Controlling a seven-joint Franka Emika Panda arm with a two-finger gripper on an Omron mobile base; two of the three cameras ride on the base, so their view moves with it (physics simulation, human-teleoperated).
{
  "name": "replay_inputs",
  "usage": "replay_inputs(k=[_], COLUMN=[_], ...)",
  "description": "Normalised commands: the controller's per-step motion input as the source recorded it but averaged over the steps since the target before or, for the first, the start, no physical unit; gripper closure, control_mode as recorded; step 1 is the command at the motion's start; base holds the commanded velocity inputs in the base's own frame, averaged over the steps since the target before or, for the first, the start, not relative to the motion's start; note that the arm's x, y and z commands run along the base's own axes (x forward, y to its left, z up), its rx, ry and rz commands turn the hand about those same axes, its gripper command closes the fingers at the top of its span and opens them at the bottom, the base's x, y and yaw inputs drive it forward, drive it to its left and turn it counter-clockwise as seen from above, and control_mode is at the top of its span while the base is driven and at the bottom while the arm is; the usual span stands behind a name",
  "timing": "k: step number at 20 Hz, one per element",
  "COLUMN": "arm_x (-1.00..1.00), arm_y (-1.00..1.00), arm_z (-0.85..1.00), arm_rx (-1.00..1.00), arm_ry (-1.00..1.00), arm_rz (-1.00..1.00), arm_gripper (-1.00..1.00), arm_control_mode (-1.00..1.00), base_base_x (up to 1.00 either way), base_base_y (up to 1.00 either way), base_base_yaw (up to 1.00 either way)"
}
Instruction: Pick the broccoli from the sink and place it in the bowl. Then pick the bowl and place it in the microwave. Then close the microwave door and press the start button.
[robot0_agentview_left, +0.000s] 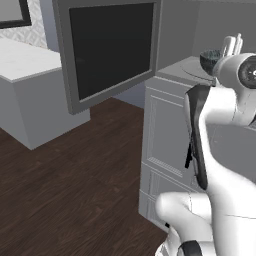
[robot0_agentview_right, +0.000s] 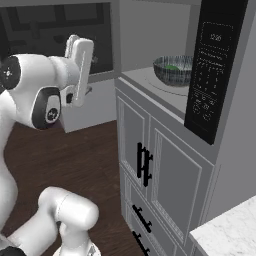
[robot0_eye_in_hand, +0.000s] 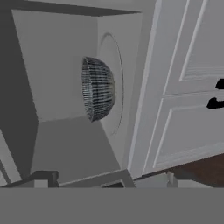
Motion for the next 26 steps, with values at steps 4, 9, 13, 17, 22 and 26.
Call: replay_inputs(k=[4, 9, 13, 17, 22, 26], arm_x=[-0.88, -0.85, -0.59, -0.26, -0.13, -0.02], arm_y=[0.90, 0.94, 1.00, 1.00, 1.00, 0.95], arm_z=[0.00, 0.00, -0.02, -0.19, -0.33, -0.56], arm_rx=[-0.15, -0.13, -0.18, -0.19, -0.21, -0.04], arm_ry=[-0.06, -0.06, 0.00, 0.00, -0.02, -0.14], arm_rz=[0.00, 0.00, -0.03, -0.04, -0.09, -0.12], arm_gripper=[-1.00, -1.00, -1.00, -1.00, -1.00, -1.00], arm_control_mode=[-1.00, -1.00, -1.00, -1.00, -1.00, -1.00], base_base_x=[0.00, 0.00, 0.00, 0.00, 0.00, 0.00], base_base_y=[0.00, 0.00, 0.00, 0.00, 0.00, 0.00], base_base_yaw=[0.00, 0.00, 0.00, 0.00, 0.00, 0.00])
